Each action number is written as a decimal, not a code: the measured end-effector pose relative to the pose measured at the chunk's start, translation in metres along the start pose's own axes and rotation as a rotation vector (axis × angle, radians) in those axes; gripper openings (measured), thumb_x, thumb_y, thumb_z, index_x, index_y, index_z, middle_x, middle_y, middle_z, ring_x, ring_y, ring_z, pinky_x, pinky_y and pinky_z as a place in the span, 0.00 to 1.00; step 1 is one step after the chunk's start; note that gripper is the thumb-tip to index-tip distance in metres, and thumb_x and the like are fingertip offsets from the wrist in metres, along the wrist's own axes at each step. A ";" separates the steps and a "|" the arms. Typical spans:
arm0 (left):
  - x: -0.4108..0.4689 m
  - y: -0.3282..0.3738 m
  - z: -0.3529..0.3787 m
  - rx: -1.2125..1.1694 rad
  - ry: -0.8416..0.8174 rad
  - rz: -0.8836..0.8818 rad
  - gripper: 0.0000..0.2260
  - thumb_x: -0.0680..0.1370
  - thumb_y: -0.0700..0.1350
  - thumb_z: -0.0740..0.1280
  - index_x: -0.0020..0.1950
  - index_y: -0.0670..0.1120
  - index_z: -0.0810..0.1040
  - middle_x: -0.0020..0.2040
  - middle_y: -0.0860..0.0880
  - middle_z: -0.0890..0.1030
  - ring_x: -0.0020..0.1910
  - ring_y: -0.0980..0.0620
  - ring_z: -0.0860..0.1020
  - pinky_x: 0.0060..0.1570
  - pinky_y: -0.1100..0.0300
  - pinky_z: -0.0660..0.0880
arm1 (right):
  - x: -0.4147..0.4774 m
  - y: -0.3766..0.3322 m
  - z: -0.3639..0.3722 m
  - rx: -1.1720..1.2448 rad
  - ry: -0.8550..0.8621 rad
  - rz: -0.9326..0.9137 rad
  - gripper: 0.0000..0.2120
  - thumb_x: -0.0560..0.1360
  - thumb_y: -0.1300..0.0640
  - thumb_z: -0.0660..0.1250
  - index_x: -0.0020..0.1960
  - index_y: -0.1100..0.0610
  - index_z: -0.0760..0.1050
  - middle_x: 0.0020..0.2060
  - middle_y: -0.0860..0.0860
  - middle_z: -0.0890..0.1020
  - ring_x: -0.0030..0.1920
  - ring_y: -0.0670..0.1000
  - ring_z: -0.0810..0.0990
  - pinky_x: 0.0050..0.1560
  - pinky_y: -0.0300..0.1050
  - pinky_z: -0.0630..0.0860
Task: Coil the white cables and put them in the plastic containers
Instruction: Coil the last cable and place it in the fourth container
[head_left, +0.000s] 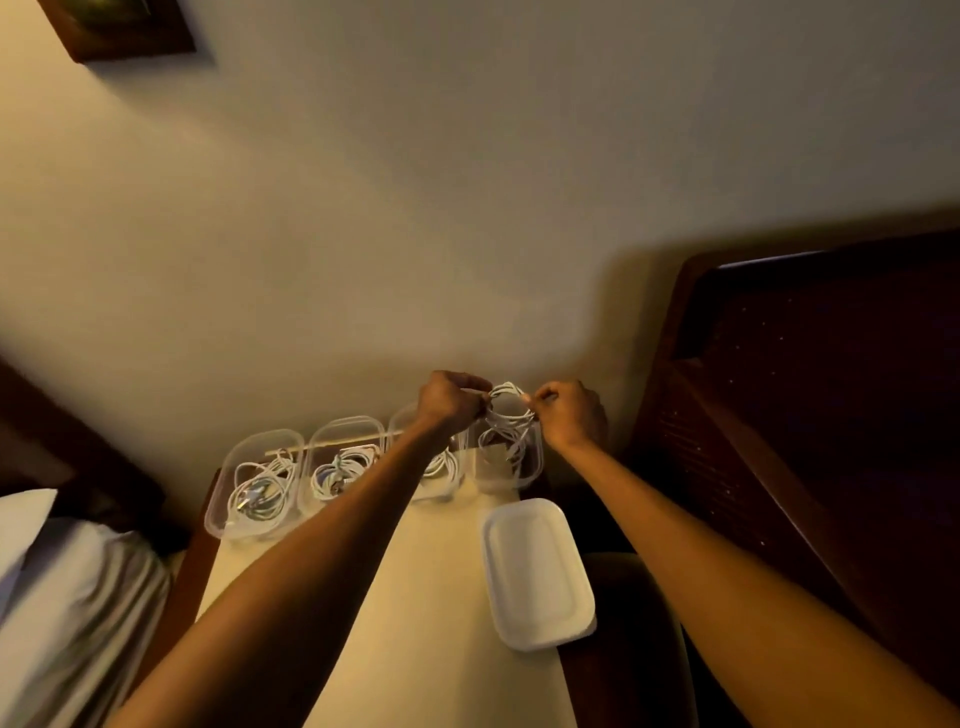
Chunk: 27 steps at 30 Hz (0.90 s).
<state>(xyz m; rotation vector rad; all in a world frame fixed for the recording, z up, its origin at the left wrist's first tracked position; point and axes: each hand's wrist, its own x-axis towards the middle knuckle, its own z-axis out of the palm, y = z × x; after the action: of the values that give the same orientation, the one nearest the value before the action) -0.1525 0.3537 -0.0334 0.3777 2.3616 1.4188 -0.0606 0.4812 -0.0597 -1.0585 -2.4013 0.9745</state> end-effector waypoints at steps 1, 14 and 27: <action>0.009 -0.005 0.005 0.069 -0.014 0.016 0.08 0.75 0.34 0.70 0.52 0.40 0.85 0.43 0.43 0.85 0.40 0.46 0.84 0.46 0.52 0.83 | 0.006 0.003 0.006 -0.045 0.001 -0.016 0.09 0.73 0.46 0.70 0.44 0.51 0.83 0.46 0.53 0.85 0.47 0.59 0.82 0.42 0.45 0.74; -0.006 -0.048 0.024 1.011 0.009 0.466 0.11 0.81 0.44 0.62 0.57 0.47 0.83 0.51 0.43 0.83 0.57 0.42 0.74 0.41 0.53 0.69 | -0.006 0.022 0.038 -0.245 -0.097 -0.131 0.07 0.72 0.61 0.70 0.48 0.54 0.84 0.55 0.55 0.74 0.54 0.59 0.77 0.52 0.50 0.77; -0.016 -0.062 0.027 1.012 0.022 0.553 0.10 0.80 0.45 0.64 0.59 0.47 0.80 0.54 0.44 0.82 0.55 0.42 0.74 0.48 0.51 0.71 | -0.013 0.037 0.039 -0.092 -0.017 -0.166 0.16 0.70 0.53 0.76 0.50 0.53 0.71 0.54 0.54 0.73 0.48 0.57 0.78 0.42 0.47 0.74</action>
<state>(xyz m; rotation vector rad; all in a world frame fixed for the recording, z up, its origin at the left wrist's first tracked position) -0.1293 0.3403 -0.0974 1.3380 2.9515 0.2250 -0.0542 0.4716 -0.1136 -0.8668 -2.5218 0.8272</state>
